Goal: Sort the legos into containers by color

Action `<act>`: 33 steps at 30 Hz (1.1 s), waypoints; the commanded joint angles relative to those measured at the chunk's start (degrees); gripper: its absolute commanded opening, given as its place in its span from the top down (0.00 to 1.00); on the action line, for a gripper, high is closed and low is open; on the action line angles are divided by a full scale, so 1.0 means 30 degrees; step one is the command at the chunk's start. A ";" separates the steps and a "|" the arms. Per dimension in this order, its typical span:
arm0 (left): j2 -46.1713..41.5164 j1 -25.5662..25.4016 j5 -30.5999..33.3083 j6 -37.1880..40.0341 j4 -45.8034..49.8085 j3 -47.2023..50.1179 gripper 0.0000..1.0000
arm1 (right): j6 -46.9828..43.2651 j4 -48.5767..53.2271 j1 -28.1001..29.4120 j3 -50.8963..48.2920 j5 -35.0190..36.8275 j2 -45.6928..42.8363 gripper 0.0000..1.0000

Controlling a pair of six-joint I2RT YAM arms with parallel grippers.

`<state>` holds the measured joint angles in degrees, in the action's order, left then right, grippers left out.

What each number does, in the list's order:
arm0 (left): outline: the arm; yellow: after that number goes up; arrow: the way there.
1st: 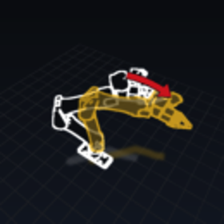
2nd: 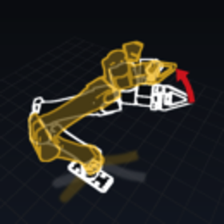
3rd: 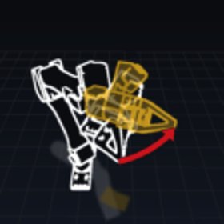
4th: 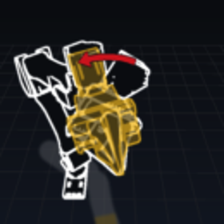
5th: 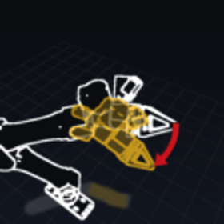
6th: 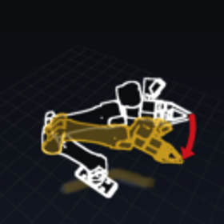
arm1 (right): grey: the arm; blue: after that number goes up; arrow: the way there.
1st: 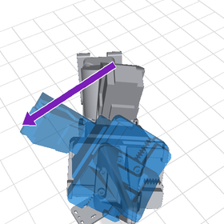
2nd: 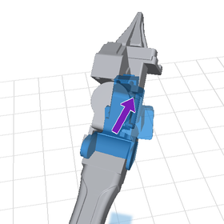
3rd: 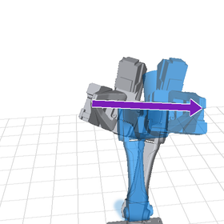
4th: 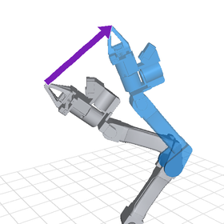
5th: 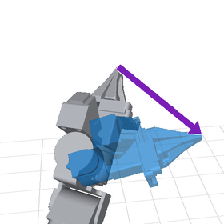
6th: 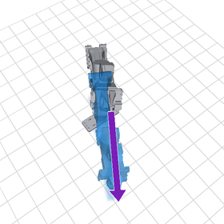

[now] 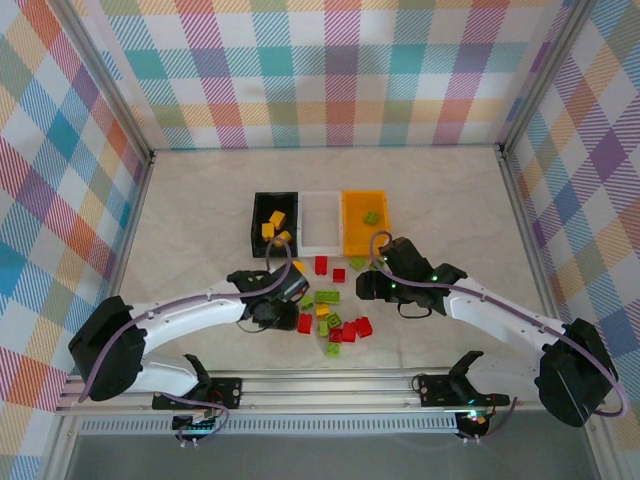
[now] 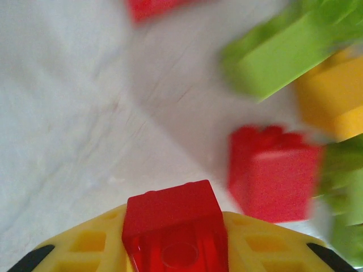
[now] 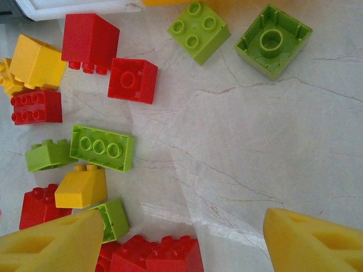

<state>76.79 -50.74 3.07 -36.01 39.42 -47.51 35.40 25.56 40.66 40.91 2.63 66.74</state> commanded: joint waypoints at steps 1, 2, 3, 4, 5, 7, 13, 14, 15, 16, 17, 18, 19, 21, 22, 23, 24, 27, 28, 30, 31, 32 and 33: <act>0.0694 0.1046 0.1015 0.1285 0.0076 -0.2751 0.68 | 0.0163 -0.0023 -0.0126 -0.0120 0.0265 -0.0291 0.25; 0.1265 0.1326 0.1277 0.1648 -0.0123 -0.3700 0.69 | 0.0205 -0.0051 -0.0115 -0.0155 0.0293 -0.0277 0.25; 0.1761 0.1585 0.1411 0.1906 -0.0409 -0.4419 0.68 | 0.0242 -0.0068 -0.0110 -0.0191 0.0295 -0.0288 0.25; 0.2477 0.1956 0.1519 0.2177 -0.0806 -0.5270 0.68 | 0.0298 -0.0128 -0.0119 -0.0295 0.0279 -0.0295 0.25; 0.3286 0.2385 0.1426 0.2367 -0.1119 -0.6110 0.67 | 0.0350 -0.0189 -0.0115 -0.0348 0.0189 -0.0247 0.25; 0.4997 0.3117 0.1186 0.2805 -0.1361 -0.7997 0.67 | 0.0359 -0.0045 -0.0110 -0.0289 0.0089 -0.0069 0.25; 0.9975 0.4427 0.1678 0.4390 -0.0742 -1.3829 0.66 | 0.0228 0.0124 -0.0113 -0.0279 0.0048 -0.0014 0.25; 1.0763 0.4633 0.1632 0.4484 -0.0542 -1.4691 0.66 | 0.0190 0.0122 -0.0113 -0.0261 -0.0020 0.0068 0.25; 1.1361 0.4775 0.1613 0.4543 -0.0399 -1.5287 0.66 | 0.0210 0.0122 -0.0128 -0.0225 -0.0084 0.0170 0.25; 1.2025 0.4961 0.1641 0.4534 -0.0176 -1.5985 0.65 | 0.0213 0.0122 -0.0110 -0.0238 -0.0206 0.0237 0.25; 1.2638 0.5137 0.1589 0.4533 -0.0039 -1.6639 0.64 | 0.0212 0.0122 -0.0143 -0.0224 -0.0333 0.0324 0.25; 1.3071 0.5234 0.1501 0.4536 0.0006 -1.7118 0.60 | 0.0213 0.0122 -0.0117 -0.0217 -0.0393 0.0387 0.24; 1.3513 0.5308 0.1481 0.4556 0.0139 -1.7648 0.55 | 0.0242 0.0187 -0.0130 -0.0194 -0.0438 0.0472 0.24; 1.4061 0.5341 0.1222 0.4551 0.0397 -1.8665 0.46 | 0.0213 0.0304 -0.0115 -0.0173 -0.0492 0.0629 0.24; 1.4180 0.5341 0.1029 0.4483 0.0480 -1.9123 0.40 | 0.0198 0.0341 -0.0127 -0.0187 -0.0508 0.0689 0.24; 1.4137 0.5341 0.0750 0.4344 0.0469 -1.9421 0.36 | 0.0187 0.0342 -0.0111 -0.0147 -0.0552 0.0776 0.24; 1.3956 0.5313 0.0492 0.4249 0.0364 -1.9604 0.32 | 0.0191 0.0305 -0.0132 -0.0141 -0.0598 0.0859 0.24; 1.2544 0.5181 -0.0137 0.3836 -0.0214 -1.9311 0.21 | 0.0299 -0.0205 -0.0108 0.0151 -0.0975 0.1403 0.24; 1.1779 0.5116 -0.0414 0.3662 -0.0622 -1.8834 0.17 | 0.0394 -0.0497 -0.0101 0.0312 -0.1091 0.1695 0.24; 1.0077 0.4954 -0.0810 0.3359 -0.1458 -1.7500 0.11 | 0.0600 -0.1138 -0.0108 0.0648 -0.1322 0.2365 0.25; 0.9018 0.4853 -0.0983 0.3174 -0.2007 -1.6502 0.04 | 0.0686 -0.1491 -0.0097 0.0865 -0.1422 0.2772 0.25; 0.7976 0.4764 -0.1073 0.3001 -0.2413 -1.5332 0.00 | 0.0771 -0.1904 -0.0070 0.1103 -0.1529 0.3253 0.26; 0.7147 0.4705 -0.1158 0.2871 -0.2718 -1.4317 0.00 | 0.0867 -0.2149 -0.0009 0.1359 -0.1577 0.3662 0.26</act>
<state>107.50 -35.62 1.98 -25.80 34.79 -95.57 36.51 23.11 40.51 41.78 -0.27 75.29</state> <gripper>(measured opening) 0.993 0.742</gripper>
